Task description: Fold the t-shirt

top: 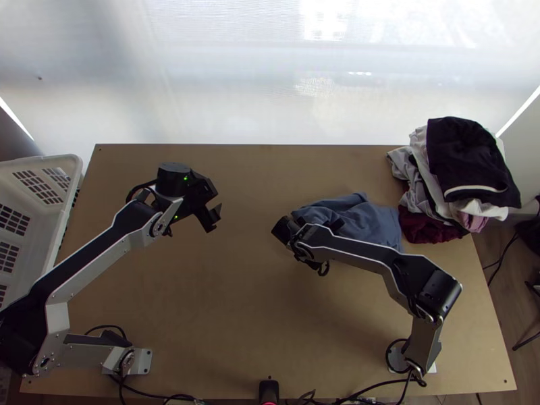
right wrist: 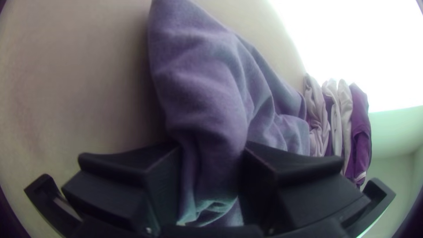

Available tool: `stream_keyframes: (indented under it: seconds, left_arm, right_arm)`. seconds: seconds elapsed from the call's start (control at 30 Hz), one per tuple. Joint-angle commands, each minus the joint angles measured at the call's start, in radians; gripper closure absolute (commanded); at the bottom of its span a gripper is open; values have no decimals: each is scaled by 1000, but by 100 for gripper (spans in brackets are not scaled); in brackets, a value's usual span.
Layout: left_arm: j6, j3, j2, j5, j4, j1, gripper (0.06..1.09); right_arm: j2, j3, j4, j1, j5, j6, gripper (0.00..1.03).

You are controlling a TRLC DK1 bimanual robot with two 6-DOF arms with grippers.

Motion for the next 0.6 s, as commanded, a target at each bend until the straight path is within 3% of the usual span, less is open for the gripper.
stream_keyframes:
  seconds: [0.0,0.07,0.1,0.23,0.4,0.5,0.57]
  left_arm:
    - [25,-5,-20,-1,-5,28,11]
    - [38,-5,-25,-1,-8,36,11]
    - [44,-5,-28,-2,-8,37,11]
    - [66,-3,-43,-1,-8,53,11]
    - [75,1,-57,-2,-31,62,11]
    - [75,7,-68,-2,-39,67,11]
    - [75,15,-74,-2,-59,71,11]
  right_arm:
    - [1,17,15,2,-40,-22,91]
    - [-20,26,15,2,-155,-46,100]
    - [-36,34,14,2,-215,-63,100]
    - [-128,98,-8,11,-272,-143,100]
    - [-223,283,-181,-24,-416,-166,100]
    - [-258,393,-270,-76,-460,-177,100]
    - [-284,424,-278,-96,-463,-232,100]
